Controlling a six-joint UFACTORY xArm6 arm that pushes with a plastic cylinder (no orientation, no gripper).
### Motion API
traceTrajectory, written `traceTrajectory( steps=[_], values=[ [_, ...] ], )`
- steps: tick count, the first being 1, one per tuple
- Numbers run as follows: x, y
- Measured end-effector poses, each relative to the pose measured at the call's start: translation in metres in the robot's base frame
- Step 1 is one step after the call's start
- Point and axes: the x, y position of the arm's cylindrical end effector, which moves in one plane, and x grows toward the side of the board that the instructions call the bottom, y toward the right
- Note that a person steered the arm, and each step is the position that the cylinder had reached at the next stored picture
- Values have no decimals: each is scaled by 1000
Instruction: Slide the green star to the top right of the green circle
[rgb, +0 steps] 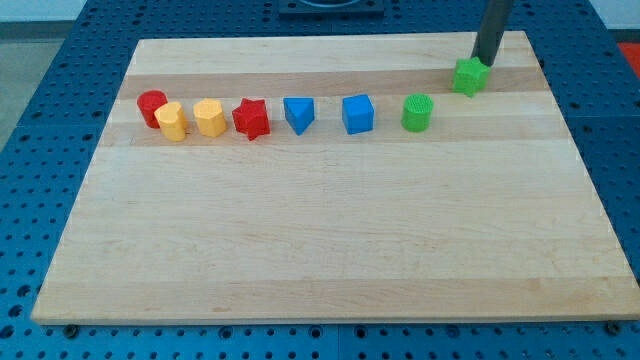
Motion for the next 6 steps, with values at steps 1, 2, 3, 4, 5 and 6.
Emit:
traceTrajectory(
  steps=[1,2,3,4,5,6],
  values=[
    [16,-9],
    [37,-23],
    [49,-41],
    [48,-41],
    [34,-43],
    [27,-64]
  ],
)
